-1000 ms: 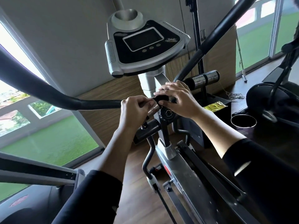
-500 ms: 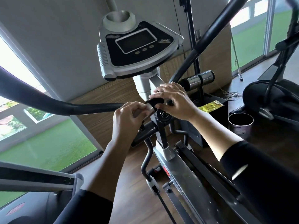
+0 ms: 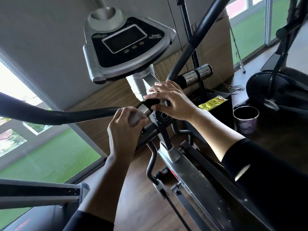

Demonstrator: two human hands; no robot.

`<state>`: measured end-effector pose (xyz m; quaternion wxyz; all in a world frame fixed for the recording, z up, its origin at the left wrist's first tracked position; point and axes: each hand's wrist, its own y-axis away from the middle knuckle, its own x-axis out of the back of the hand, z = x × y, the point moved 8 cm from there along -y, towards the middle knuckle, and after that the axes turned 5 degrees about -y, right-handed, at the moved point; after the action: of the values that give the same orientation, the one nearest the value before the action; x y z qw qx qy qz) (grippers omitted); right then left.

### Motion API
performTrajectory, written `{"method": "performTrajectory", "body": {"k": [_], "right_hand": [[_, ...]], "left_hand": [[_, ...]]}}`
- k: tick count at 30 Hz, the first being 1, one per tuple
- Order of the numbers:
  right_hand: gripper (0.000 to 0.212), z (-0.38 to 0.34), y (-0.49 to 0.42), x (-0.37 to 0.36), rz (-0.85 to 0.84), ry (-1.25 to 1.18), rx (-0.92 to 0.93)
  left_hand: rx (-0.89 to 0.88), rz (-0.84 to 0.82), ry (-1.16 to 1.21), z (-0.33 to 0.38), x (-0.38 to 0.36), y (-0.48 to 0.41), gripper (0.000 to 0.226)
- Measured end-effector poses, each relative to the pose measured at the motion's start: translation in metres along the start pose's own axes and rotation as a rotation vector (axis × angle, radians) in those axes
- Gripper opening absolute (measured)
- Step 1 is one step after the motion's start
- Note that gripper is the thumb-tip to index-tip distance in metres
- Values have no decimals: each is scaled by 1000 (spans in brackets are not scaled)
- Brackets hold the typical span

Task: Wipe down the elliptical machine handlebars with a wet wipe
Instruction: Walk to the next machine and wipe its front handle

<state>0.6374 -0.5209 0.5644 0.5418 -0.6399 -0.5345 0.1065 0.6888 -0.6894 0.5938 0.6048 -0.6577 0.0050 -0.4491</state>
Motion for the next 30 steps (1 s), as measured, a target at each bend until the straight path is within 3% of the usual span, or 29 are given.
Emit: {"method": "performTrajectory", "body": {"k": [4,20,30], "right_hand": [[47,3,0,-1,-15,25,-1],[41,-3,4,1,5,14,-25],[43,-4,5,2,34,7,-27]], "left_hand": [[48,-9,28,6,-11,-4,30],[-11,162,-266,-5,-6,15,39],[-14,142,-316,-7,-11,14,42]]}}
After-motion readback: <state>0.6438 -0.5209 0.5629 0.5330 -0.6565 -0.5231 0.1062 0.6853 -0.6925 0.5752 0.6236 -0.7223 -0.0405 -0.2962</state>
